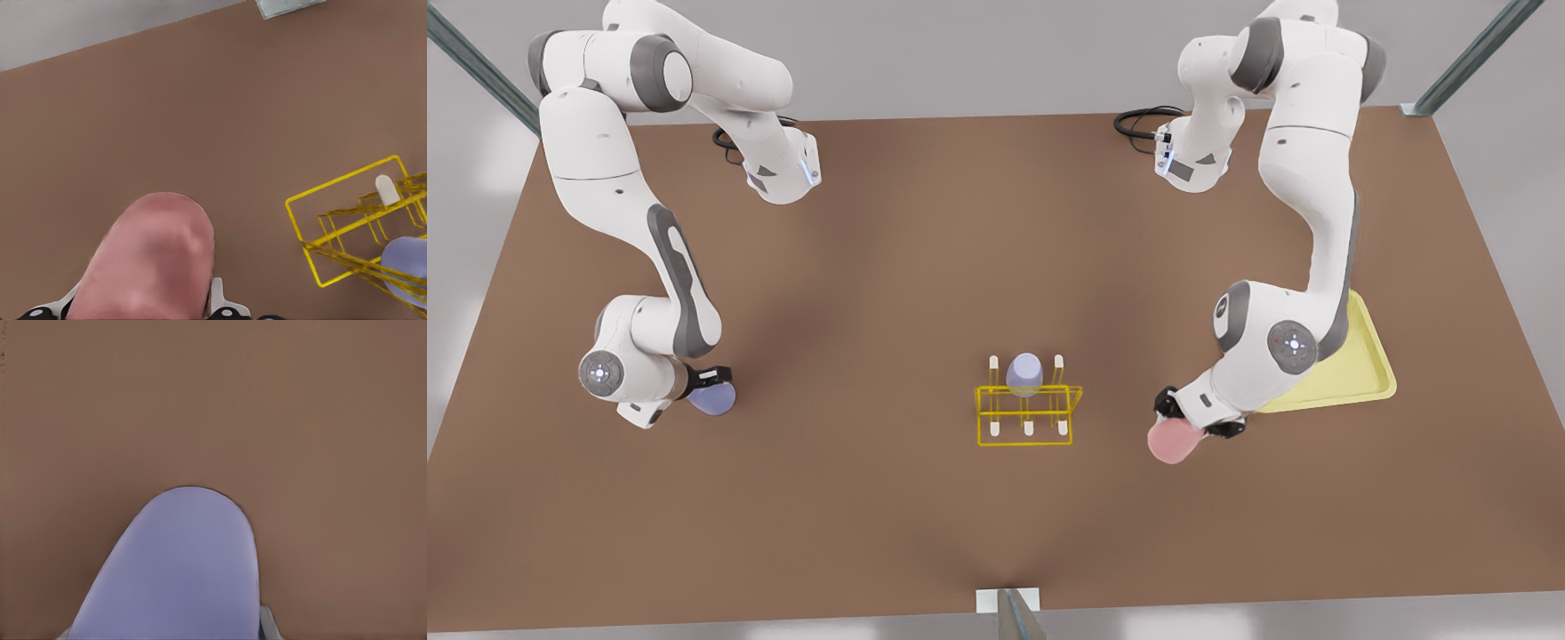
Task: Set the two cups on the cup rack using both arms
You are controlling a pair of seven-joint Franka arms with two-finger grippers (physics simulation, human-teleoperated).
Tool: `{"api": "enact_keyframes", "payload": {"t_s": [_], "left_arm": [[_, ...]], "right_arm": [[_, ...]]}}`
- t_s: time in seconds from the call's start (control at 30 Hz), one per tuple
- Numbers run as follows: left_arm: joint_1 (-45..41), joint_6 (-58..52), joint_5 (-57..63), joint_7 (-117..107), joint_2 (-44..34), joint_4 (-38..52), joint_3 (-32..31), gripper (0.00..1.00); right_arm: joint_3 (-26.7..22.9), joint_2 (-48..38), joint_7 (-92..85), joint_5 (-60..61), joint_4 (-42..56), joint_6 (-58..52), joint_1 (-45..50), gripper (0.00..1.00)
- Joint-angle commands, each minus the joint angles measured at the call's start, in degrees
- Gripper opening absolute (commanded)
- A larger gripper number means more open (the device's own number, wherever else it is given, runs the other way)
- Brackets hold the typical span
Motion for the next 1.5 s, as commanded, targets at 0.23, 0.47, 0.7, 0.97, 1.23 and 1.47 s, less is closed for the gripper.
{"api": "enact_keyframes", "payload": {"t_s": [0.23, 0.47, 0.7, 0.97, 1.23, 1.47], "left_arm": [[-5.9, -17.7, -0.3, -53.7, 8.6, 19.0, -2.2, 0.86], [-10.1, -22.5, -0.2, -59.6, 8.9, 19.0, -2.8, 0.86], [-10.9, -22.0, -1.2, -61.0, 10.2, 19.8, -2.9, 0.92], [9.2, -45.6, 11.4, -10.6, -5.0, 19.3, -2.5, 1.00], [9.6, -35.0, 11.4, -7.2, -19.9, -3.7, -2.8, 1.00], [9.8, -35.0, 9.9, -7.2, -19.8, -3.6, -2.8, 1.00]], "right_arm": [[3.5, 0.5, -3.4, 0.1, 7.8, -9.6, 0.0, 0.71], [15.7, 0.7, -3.2, 4.0, 18.6, -10.9, 5.6, 0.71], [15.8, 2.6, -3.0, 10.2, 29.9, -10.5, 17.6, 0.71], [15.8, 15.2, 3.1, 11.6, 46.8, -6.1, 26.9, 0.71], [17.0, 18.1, 2.6, 13.3, 47.0, -5.5, 28.5, 0.71], [17.0, 19.4, 2.5, 13.2, 46.9, -6.7, 29.4, 0.71]]}}
